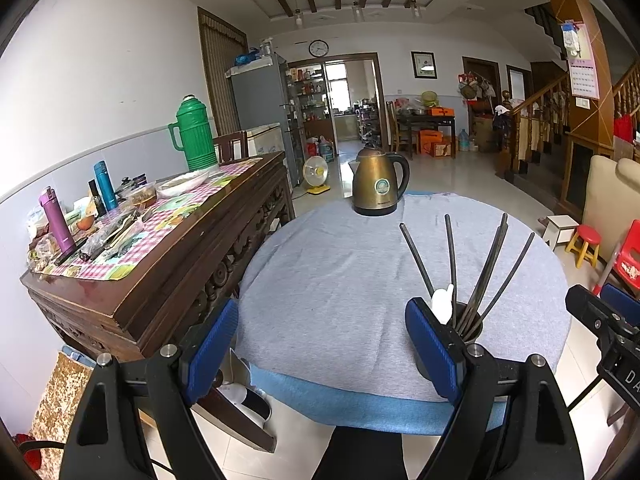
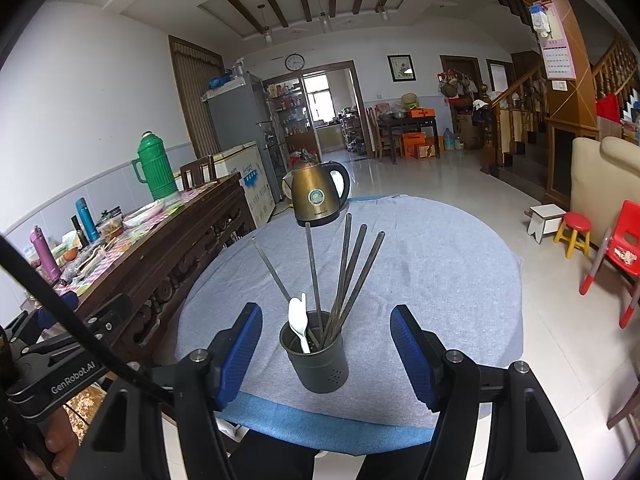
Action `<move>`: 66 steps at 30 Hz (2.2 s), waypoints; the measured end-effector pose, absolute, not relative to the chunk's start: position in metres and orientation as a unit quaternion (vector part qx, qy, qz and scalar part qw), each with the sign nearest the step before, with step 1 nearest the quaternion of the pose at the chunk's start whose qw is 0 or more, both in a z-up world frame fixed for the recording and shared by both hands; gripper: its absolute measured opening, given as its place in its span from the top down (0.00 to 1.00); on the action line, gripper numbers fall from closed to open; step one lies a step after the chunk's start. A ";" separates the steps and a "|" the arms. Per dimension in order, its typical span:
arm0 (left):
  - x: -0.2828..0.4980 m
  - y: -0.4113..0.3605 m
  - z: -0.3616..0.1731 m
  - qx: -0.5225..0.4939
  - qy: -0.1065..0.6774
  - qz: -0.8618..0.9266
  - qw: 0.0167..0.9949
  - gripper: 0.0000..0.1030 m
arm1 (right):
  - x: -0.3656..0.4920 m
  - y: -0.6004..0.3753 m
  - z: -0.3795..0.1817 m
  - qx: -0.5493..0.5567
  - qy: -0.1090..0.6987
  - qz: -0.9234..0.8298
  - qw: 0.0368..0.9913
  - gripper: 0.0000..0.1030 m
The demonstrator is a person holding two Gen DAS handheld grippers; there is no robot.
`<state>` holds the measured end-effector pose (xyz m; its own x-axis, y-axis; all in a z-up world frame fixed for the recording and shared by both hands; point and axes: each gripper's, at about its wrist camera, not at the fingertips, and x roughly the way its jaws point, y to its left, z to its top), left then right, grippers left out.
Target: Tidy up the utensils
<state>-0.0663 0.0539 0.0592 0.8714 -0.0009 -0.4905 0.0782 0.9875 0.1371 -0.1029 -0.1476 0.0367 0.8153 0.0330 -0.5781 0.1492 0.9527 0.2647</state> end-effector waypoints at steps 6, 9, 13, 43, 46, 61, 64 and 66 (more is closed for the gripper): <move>-0.067 0.056 0.061 0.074 0.251 -0.018 0.965 0.17 | -0.104 -0.147 0.037 0.147 0.301 -0.031 0.942 0.32; -0.068 0.056 0.061 0.073 0.251 -0.017 0.965 0.17 | -0.106 -0.147 0.038 0.145 0.299 -0.030 0.943 0.32; -0.068 0.057 0.062 0.072 0.250 -0.016 0.965 0.17 | -0.106 -0.147 0.038 0.143 0.298 -0.030 0.943 0.32; -0.068 0.062 0.060 0.063 0.254 -0.012 0.965 0.17 | -0.106 -0.145 0.040 0.141 0.298 -0.029 0.944 0.32; -0.068 0.062 0.060 0.062 0.255 -0.011 0.965 0.17 | -0.106 -0.145 0.040 0.141 0.298 -0.029 0.944 0.32; -0.068 0.063 0.059 0.061 0.256 -0.009 0.965 0.17 | -0.108 -0.145 0.042 0.139 0.297 -0.026 0.944 0.32; -0.068 0.063 0.058 0.060 0.256 -0.009 0.965 0.17 | -0.109 -0.145 0.044 0.138 0.296 -0.025 0.945 0.32; -0.068 0.064 0.058 0.060 0.256 -0.009 0.965 0.16 | -0.111 -0.146 0.045 0.137 0.294 -0.024 0.945 0.32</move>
<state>-0.0681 0.0638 0.0580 0.8690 0.0141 -0.4947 0.0478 0.9925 0.1122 -0.1106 -0.1458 0.0453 0.8254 0.0345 -0.5635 0.1271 0.9611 0.2451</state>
